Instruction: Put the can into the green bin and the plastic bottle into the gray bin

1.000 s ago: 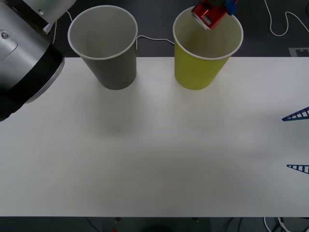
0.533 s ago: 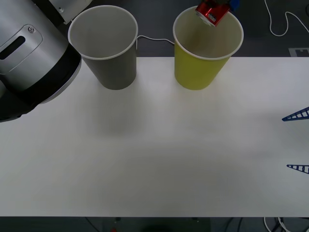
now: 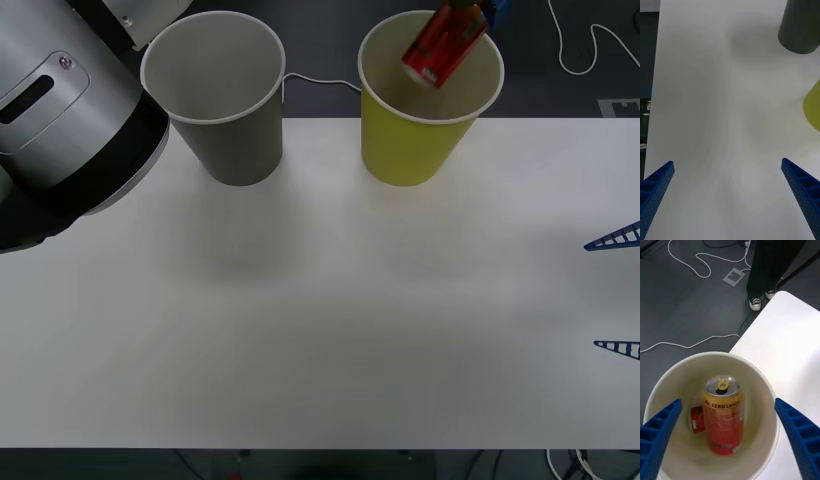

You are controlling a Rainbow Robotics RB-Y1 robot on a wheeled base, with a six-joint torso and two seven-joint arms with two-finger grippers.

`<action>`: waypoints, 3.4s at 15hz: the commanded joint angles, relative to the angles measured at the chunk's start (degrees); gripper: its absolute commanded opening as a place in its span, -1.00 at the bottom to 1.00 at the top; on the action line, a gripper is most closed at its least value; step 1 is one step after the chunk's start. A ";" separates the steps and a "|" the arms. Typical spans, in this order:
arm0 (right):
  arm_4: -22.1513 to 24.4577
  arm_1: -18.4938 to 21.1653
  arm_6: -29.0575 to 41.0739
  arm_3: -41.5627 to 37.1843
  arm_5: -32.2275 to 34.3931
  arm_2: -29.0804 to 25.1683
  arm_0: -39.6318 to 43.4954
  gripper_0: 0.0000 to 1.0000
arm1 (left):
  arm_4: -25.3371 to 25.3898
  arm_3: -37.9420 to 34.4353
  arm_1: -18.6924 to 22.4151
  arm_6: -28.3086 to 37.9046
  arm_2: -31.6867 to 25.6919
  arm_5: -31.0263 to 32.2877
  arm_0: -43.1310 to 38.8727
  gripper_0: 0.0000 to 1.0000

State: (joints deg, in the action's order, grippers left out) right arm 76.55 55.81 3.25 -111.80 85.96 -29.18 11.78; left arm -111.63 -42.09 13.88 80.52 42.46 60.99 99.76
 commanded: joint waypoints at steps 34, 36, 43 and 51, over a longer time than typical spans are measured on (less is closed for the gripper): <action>0.00 0.00 0.00 0.00 0.00 0.00 0.00 1.00 | 39.48 -62.68 49.67 -48.62 -48.27 20.22 -77.43 1.00; 0.00 0.00 0.00 0.00 0.00 0.00 0.00 1.00 | 41.41 -63.21 49.76 -53.37 -48.53 20.22 -80.42 1.00; 0.00 0.00 0.00 0.00 0.00 0.00 0.00 1.00 | 40.97 -63.73 49.40 -67.43 -48.53 21.01 -87.54 1.00; 0.00 0.00 0.00 0.00 0.00 0.00 0.00 1.00 | 37.81 -63.73 49.40 -78.50 -49.58 16.97 -95.54 1.00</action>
State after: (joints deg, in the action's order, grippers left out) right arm 76.55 55.81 3.25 -111.80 85.96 -29.18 11.78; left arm -73.05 -105.80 63.29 2.36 -6.77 78.28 4.83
